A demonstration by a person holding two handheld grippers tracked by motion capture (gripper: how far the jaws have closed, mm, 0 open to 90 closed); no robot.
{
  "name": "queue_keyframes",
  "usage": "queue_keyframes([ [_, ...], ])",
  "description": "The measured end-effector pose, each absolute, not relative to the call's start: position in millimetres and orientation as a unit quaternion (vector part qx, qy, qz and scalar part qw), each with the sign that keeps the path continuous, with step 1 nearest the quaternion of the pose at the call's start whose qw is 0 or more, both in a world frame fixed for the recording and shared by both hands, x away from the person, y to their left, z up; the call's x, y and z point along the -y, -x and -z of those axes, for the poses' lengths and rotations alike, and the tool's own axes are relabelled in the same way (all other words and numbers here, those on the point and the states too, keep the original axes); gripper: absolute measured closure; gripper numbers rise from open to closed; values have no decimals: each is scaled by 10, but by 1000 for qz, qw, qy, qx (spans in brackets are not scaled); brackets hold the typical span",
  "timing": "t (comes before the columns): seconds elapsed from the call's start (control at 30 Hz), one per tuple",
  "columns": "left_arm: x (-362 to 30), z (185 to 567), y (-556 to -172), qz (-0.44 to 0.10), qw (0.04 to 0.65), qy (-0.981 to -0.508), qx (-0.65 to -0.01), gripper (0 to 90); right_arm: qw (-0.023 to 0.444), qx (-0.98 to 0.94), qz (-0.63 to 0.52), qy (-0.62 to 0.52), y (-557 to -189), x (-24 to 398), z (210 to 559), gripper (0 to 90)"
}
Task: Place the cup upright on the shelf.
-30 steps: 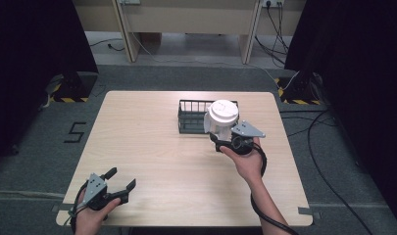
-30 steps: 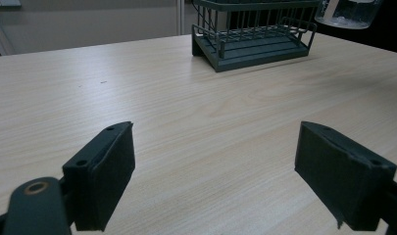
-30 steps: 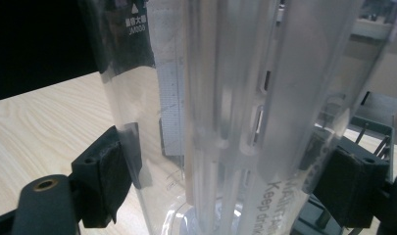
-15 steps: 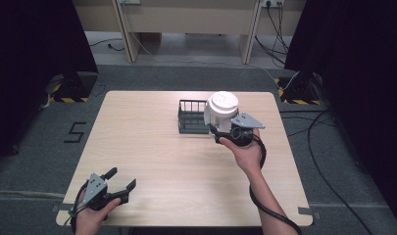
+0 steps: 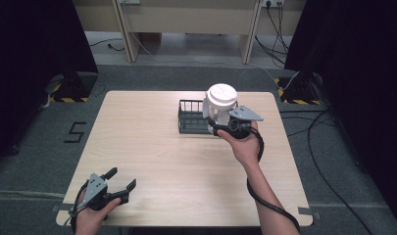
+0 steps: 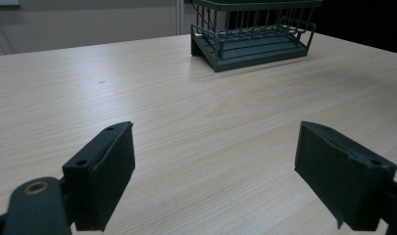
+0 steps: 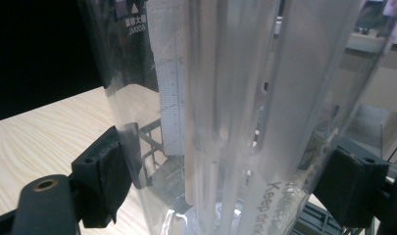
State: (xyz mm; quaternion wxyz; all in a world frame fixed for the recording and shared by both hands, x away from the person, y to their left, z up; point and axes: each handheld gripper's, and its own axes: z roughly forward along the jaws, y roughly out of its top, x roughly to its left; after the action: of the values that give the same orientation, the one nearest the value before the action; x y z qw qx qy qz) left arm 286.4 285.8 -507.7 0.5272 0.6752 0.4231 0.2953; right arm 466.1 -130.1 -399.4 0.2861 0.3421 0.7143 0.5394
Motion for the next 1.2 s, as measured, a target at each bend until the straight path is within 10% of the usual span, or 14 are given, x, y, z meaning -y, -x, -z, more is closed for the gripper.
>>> queue_keyframes([
  [1.2, -2858, 5082, -2871, -292, 532, -672, -425, 146, 288, -705, -532, -370, -5081, 1175, 3933, 189],
])
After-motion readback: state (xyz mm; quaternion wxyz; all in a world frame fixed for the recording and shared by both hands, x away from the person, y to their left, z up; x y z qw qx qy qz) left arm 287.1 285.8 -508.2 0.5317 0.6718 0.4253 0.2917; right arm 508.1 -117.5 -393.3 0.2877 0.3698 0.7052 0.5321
